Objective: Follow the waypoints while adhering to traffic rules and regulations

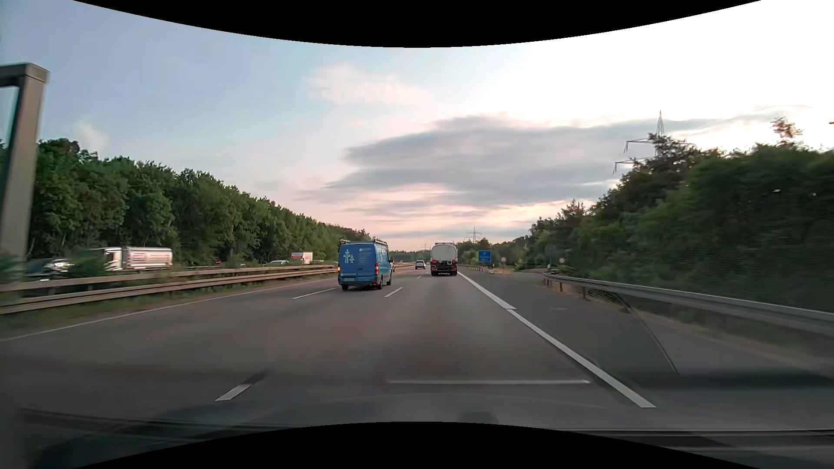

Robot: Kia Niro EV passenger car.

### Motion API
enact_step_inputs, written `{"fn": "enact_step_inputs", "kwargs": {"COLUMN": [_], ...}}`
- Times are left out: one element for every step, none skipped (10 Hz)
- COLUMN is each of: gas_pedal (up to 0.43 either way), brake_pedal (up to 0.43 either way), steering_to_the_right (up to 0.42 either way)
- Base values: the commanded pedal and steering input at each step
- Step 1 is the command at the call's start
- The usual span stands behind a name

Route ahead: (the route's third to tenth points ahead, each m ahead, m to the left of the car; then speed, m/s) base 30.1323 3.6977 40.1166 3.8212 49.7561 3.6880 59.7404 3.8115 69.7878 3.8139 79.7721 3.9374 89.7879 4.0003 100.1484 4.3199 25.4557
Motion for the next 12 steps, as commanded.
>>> {"fn": "enact_step_inputs", "kwargs": {"gas_pedal": [0.299,0.299,0.299,0.299,0.299,0.299,0.299,0.299,0.299,0.299,0.299,0.299], "brake_pedal": [0.0,0.0,0.0,0.0,0.0,0.0,0.0,0.0,0.0,0.0,0.0,0.0], "steering_to_the_right": [-0.002,-0.002,-0.002,-0.002,-0.002,-0.002,-0.002,-0.002,-0.002,-0.002,-0.002,-0.003]}}
